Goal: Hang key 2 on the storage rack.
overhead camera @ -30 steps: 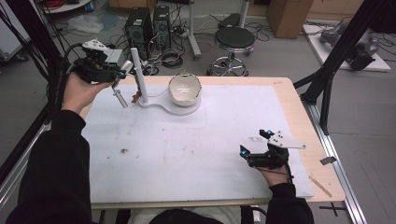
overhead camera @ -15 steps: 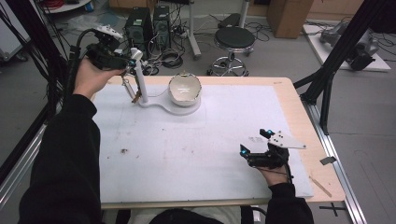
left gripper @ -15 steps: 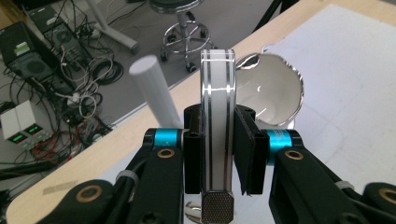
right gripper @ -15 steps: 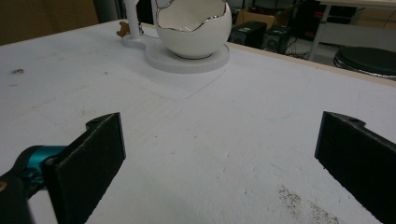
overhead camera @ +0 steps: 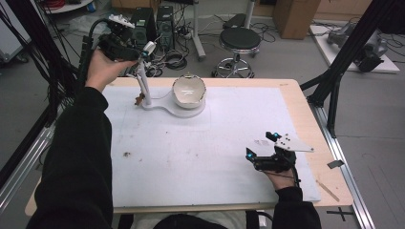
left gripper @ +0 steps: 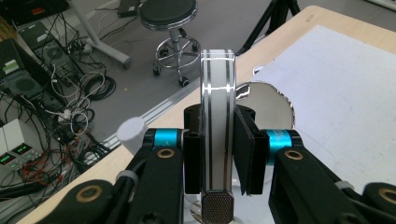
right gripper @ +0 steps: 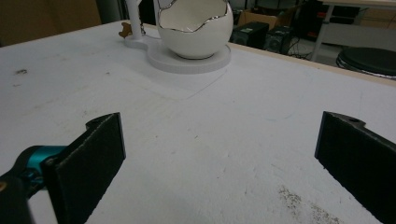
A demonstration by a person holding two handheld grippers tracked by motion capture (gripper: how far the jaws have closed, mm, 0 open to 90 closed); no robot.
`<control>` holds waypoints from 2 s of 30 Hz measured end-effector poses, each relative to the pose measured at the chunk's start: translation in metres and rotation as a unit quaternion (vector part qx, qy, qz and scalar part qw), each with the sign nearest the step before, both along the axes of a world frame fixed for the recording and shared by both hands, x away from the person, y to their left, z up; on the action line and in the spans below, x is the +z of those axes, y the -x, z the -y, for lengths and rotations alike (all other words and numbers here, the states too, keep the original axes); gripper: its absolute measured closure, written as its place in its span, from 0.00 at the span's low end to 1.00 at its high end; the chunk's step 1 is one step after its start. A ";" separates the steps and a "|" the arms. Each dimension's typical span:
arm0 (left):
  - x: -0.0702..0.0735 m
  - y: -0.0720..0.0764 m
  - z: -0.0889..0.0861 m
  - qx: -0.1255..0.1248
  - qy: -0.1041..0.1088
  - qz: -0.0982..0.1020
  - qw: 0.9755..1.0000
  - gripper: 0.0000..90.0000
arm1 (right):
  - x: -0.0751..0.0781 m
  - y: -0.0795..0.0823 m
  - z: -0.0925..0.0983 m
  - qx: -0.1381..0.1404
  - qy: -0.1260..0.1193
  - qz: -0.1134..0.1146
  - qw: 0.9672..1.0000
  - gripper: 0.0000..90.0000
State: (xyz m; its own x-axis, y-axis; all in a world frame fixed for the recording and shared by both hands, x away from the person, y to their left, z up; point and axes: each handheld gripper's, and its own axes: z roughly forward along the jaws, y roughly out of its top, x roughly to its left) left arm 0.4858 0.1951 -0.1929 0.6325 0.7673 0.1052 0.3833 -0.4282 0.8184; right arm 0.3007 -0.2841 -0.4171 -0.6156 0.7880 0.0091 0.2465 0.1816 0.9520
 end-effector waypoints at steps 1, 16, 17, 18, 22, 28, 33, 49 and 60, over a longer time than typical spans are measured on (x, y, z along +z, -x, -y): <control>0.000 -0.001 0.001 -0.001 -0.002 0.000 1.000 0.83 | 0.000 0.000 0.000 0.000 -0.001 0.000 1.000 0.01; -0.003 -0.021 0.001 0.031 -0.004 0.005 0.999 0.83 | 0.000 0.002 0.001 -0.001 0.001 -0.001 1.000 0.01; -0.004 -0.021 0.001 0.034 -0.005 0.005 0.999 0.83 | 0.000 0.001 0.001 0.000 0.003 -0.001 1.000 0.01; -0.004 -0.021 0.001 0.036 -0.008 0.005 0.999 0.83 | -0.001 0.001 0.001 0.001 0.004 -0.001 1.000 0.01; -0.005 -0.021 0.003 0.046 -0.007 0.017 0.999 0.83 | -0.001 0.001 0.000 0.003 0.007 -0.001 1.000 0.01; -0.012 -0.024 0.005 0.063 -0.012 0.020 0.998 0.83 | 0.000 0.002 0.001 0.002 0.004 -0.002 1.000 0.01; -0.022 -0.024 0.007 0.064 -0.016 0.025 0.997 0.83 | -0.001 0.002 0.001 0.001 0.004 -0.002 1.000 0.01; -0.022 -0.006 0.003 0.096 0.032 0.083 0.991 0.33 | 0.000 0.003 0.001 0.000 0.006 0.003 1.000 0.01; -0.032 0.006 -0.021 0.119 0.054 0.053 0.990 0.02 | 0.000 0.003 0.000 0.000 0.007 0.001 1.000 0.01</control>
State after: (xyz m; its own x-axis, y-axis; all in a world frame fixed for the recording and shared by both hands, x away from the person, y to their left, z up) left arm 0.4794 0.2166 -0.2252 0.4215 0.9041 0.0707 0.3733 -0.2441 0.8950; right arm 0.2980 -0.2846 -0.4174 -0.6151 0.7884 -0.0037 0.2446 0.1953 0.9498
